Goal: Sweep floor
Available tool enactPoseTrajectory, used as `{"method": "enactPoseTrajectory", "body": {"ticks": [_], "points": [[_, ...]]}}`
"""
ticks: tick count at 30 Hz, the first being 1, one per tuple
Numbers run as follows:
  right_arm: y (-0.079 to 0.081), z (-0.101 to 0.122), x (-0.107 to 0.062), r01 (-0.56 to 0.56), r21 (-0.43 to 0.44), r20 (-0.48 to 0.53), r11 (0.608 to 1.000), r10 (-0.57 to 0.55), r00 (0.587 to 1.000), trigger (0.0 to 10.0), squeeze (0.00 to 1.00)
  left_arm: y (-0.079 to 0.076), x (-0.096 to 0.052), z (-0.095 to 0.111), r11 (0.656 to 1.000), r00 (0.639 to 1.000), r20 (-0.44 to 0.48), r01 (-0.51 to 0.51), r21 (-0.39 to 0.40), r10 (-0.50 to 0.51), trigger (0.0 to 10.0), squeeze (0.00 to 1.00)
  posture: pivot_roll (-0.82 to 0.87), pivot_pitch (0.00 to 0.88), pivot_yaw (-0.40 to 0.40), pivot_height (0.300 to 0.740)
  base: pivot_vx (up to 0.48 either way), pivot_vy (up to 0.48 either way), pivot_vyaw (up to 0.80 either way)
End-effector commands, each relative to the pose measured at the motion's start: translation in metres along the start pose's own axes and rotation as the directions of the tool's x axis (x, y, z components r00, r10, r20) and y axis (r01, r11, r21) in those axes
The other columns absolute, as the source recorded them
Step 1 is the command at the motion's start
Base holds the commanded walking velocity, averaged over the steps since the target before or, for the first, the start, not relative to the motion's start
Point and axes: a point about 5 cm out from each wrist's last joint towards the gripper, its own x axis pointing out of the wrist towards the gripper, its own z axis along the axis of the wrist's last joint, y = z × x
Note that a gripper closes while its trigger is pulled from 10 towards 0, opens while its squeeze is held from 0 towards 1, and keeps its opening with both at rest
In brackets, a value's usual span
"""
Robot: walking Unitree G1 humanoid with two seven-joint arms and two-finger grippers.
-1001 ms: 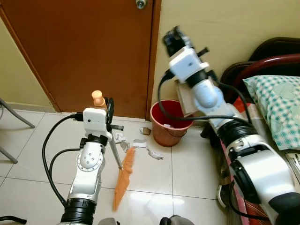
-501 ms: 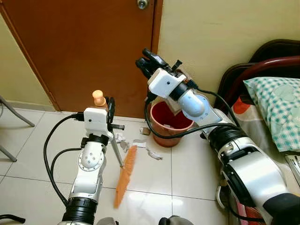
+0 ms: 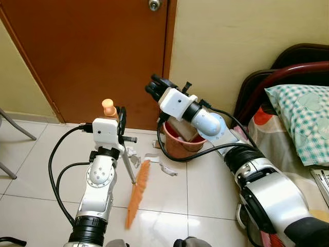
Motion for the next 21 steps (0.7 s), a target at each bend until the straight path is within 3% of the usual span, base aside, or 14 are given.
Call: {"method": "enactPoseTrajectory", "body": {"ticks": [1,7,15,19,21], "points": [[-0.013,0.006,0.001,0.033,-0.059,0.042,0.998,-0.031,0.999,10.0,0.00,-0.001,0.004,0.005,1.000,1.000,0.026,-0.006,-0.009,0.006,10.0,0.00,0.01,0.000,-0.068,0.740,0.000,0.000,0.00],[-0.029,0.016,0.002,0.126,-0.137,0.112,0.982,-0.111,0.988,10.0,0.00,-0.001,0.004,0.005,1.000,1.000,0.028,-0.004,-0.008,0.004,10.0,0.00,0.01,0.000,-0.065,0.740,0.000,0.000,0.00],[-0.042,0.021,0.003,0.204,-0.142,0.140,0.969,-0.184,0.973,10.0,0.00,-0.001,0.004,0.005,1.000,1.000,0.028,-0.006,-0.009,0.006,10.0,0.00,0.01,0.000,-0.065,0.740,0.000,0.000,0.00],[-0.063,0.033,0.005,0.337,-0.118,0.196,0.934,-0.311,0.930,10.0,0.00,-0.001,0.004,0.005,1.000,1.000,0.029,-0.008,-0.009,0.008,10.0,0.00,0.01,0.000,-0.065,0.740,0.000,0.000,0.00],[-0.084,0.047,0.009,0.434,-0.021,0.238,0.901,-0.417,0.877,10.0,0.00,-0.001,0.005,0.005,1.000,1.000,0.029,-0.009,-0.009,0.010,10.0,0.00,0.01,0.000,-0.066,0.740,0.000,0.000,0.00]]}}
